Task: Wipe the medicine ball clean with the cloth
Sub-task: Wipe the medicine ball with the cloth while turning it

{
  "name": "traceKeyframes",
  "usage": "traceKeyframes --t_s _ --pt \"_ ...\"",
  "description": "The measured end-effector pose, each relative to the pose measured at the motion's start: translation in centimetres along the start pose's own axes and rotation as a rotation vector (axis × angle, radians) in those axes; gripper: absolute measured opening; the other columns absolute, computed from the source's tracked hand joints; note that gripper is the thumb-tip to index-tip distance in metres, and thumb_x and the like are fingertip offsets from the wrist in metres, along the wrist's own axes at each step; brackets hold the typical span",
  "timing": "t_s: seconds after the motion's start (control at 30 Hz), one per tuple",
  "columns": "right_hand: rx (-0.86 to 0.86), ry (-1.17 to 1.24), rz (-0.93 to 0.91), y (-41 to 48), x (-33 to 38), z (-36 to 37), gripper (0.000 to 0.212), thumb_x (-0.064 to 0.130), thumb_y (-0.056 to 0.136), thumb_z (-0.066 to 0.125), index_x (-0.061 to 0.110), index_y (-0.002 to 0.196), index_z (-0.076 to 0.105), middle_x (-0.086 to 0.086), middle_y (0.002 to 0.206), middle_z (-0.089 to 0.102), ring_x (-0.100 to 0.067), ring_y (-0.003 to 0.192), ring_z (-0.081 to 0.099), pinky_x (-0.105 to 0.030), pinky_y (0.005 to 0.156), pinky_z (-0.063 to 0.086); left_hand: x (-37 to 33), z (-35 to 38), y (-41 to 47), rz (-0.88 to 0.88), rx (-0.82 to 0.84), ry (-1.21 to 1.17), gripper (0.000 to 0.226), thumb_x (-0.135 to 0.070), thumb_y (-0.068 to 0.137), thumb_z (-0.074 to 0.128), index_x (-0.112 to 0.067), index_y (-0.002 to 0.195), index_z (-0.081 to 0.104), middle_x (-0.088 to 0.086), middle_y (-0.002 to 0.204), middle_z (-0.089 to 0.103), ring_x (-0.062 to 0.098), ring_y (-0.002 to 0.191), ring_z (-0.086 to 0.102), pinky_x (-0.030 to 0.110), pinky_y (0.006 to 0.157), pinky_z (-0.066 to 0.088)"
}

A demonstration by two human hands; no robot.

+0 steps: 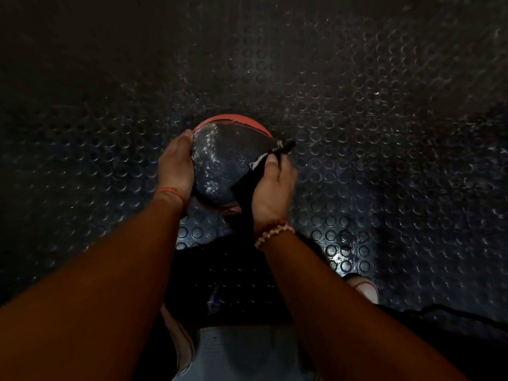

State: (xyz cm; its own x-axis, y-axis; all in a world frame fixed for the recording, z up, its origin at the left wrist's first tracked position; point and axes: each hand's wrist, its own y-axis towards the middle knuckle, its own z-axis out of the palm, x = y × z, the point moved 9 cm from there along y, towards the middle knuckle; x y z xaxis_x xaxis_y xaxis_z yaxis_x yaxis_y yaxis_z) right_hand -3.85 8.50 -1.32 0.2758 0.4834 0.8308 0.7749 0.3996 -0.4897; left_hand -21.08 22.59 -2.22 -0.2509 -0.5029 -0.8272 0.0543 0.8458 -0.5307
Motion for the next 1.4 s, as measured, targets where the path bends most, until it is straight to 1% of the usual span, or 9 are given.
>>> traceKeyframes --t_s 0.1,0.23,0.33,0.5,0.7,0.83,0.97,1.13,1.4 --pt "0.118 0.02 -0.024 2.4 1.5 0.3 0.037 0.021 0.1 0.043 0.004 0.13 0.056 -0.002 0.124 0.052 -0.008 0.117 0.043 -0.012 0.096 0.024 0.1 0.0 -0.2 0.018 -0.006 -0.017 0.047 -0.064 0.074 0.052 -0.025 0.09 0.073 0.003 0.101 0.071 0.022 0.1 0.064 0.051 0.104 0.044" --pt "0.152 0.244 0.377 4.2 -1.8 0.5 0.034 0.037 0.09 0.057 0.009 0.1 0.072 -0.009 0.101 0.07 -0.027 0.1 0.065 -0.041 0.098 0.05 1.5 -0.4 0.7 -0.02 0.002 -0.048 0.062 -0.072 0.071 0.056 -0.025 0.108 0.071 0.002 0.114 0.071 0.022 0.112 0.064 0.051 0.105 0.044" --pt "0.178 0.248 0.486 3.8 -2.1 0.8 0.028 0.035 0.093 0.054 0.013 0.086 0.07 -0.011 0.092 0.069 -0.03 0.09 0.066 -0.043 0.089 0.054 2.2 -0.5 1.6 -0.129 0.027 -0.076 0.074 -0.081 0.058 0.064 -0.026 0.106 0.074 0.0 0.11 0.074 0.023 0.108 0.067 0.048 0.101 0.048" --pt "0.228 0.15 0.48 3.4 -1.0 0.5 0.021 0.028 0.091 0.055 0.013 0.084 0.067 -0.012 0.095 0.069 -0.027 0.087 0.064 -0.041 0.091 0.053 1.3 2.8 0.1 -0.29 0.305 -0.192 0.052 -0.057 0.095 0.045 -0.017 0.116 0.07 0.007 0.111 0.074 0.023 0.1 0.072 0.036 0.082 0.057" --pt "0.121 -0.158 0.305 2.4 1.1 -1.4 0.053 0.037 0.101 0.038 0.0 0.138 0.044 -0.017 0.145 0.044 -0.029 0.132 0.043 -0.032 0.109 0.032 0.2 2.1 1.0 -0.063 0.225 0.149 0.082 -0.086 0.055 0.063 -0.028 0.112 0.072 -0.002 0.112 0.073 0.019 0.105 0.068 0.045 0.102 0.049" --pt "0.032 -0.26 0.03 -1.4 2.3 -1.3 0.055 0.038 0.101 0.036 0.016 0.15 0.028 -0.009 0.155 0.027 -0.028 0.138 0.033 -0.033 0.111 0.027 -2.4 2.5 -1.0 0.165 0.049 0.252 0.056 -0.057 0.089 0.054 -0.024 0.135 0.056 0.003 0.139 0.049 0.014 0.124 0.049 0.021 0.109 0.032" --pt "0.091 -0.437 -0.363 -3.9 3.4 0.4 0.063 0.041 0.094 0.034 0.017 0.151 0.026 -0.006 0.161 0.012 -0.028 0.148 0.013 -0.043 0.119 0.02 -3.7 3.4 -1.2 0.324 0.037 0.285 0.037 -0.026 0.104 0.039 -0.023 0.138 0.054 0.003 0.14 0.044 0.002 0.118 0.041 -0.008 0.088 0.022" --pt "0.187 -0.608 -0.732 -1.9 7.0 2.2 0.053 0.034 0.094 0.033 0.014 0.142 0.045 -0.009 0.155 0.032 -0.034 0.147 0.016 -0.043 0.118 0.019 -3.6 3.1 -0.4 0.331 0.018 0.282 0.035 -0.026 0.104 0.039 -0.024 0.133 0.058 0.002 0.137 0.05 0.0 0.114 0.044 -0.01 0.085 0.023" --pt "0.308 -0.222 -0.28 7.2 6.4 2.8 0.036 0.028 0.094 0.042 0.014 0.116 0.068 -0.007 0.122 0.063 -0.022 0.116 0.057 -0.026 0.1 0.042 -4.1 3.5 -0.2 0.345 0.004 0.324 0.035 -0.027 0.105 0.039 -0.023 0.133 0.059 0.007 0.136 0.051 0.006 0.117 0.047 0.004 0.098 0.03"
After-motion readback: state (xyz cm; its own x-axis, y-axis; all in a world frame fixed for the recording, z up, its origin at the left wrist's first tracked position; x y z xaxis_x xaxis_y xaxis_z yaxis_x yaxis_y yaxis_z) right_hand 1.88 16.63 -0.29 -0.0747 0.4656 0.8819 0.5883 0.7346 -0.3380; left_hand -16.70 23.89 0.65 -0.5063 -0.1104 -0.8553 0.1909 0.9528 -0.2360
